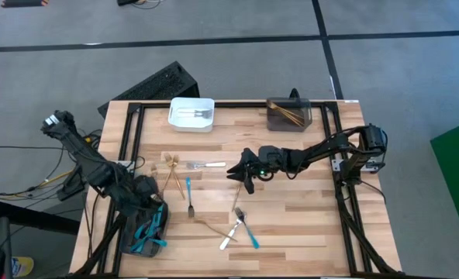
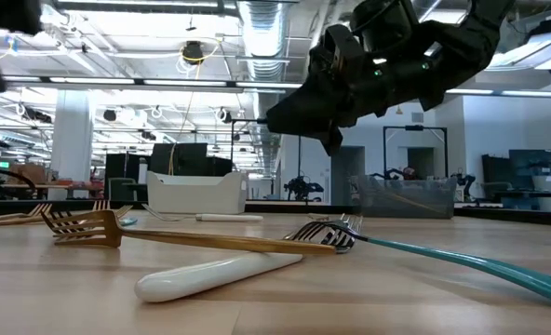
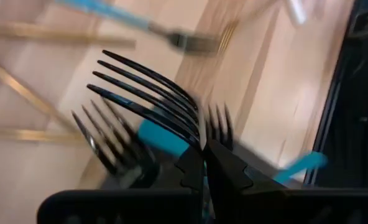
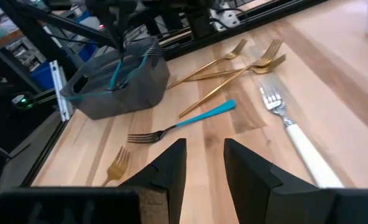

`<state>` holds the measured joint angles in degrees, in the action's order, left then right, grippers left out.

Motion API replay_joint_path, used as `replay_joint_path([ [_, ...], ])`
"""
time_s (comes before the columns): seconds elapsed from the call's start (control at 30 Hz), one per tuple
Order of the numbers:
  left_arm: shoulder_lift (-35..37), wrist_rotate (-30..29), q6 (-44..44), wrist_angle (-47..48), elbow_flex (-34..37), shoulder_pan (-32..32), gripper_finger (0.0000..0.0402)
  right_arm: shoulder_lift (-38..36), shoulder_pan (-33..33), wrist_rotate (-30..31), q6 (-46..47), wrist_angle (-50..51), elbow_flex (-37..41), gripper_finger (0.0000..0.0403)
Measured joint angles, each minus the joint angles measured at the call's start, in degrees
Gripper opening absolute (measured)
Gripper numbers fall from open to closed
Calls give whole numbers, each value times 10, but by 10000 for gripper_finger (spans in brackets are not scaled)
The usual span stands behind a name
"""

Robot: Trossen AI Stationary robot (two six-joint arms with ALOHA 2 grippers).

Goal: Sort silverware by color (type)
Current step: Put the blue fork into the bottom black bin, then put the gold fork into the top black bin

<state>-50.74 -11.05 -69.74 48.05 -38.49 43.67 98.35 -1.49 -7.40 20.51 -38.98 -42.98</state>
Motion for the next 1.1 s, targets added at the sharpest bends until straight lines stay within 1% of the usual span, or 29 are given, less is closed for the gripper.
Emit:
replay_joint_path([
  [0.07,0,18,-27,11,9,8,0,0,0,0,0,0,0,134],
  [0.2,0,23,-64,49,13,11,3,0,0,0,0,0,0,134],
  [0.3,0,17,-66,63,13,11,14,0,0,0,5,0,0,134],
  [0.53,2,7,-64,66,13,11,59,0,0,0,15,10,0,134],
  [0.63,2,6,-65,66,13,11,70,0,0,-1,16,37,0,134],
  [0.73,2,-1,-60,67,10,11,73,-1,4,-5,17,83,0,134],
  [0.83,2,-25,-43,66,-3,11,73,-2,11,-3,26,140,-10,134],
  [0.9,2,-47,-22,66,-17,11,73,-2,15,12,35,180,-21,134],
  [1.0,2,-102,29,65,-39,11,73,-2,16,81,56,231,-37,134],
  [1.1,2,-183,111,59,-50,11,73,-2,8,151,125,286,-50,134],
])
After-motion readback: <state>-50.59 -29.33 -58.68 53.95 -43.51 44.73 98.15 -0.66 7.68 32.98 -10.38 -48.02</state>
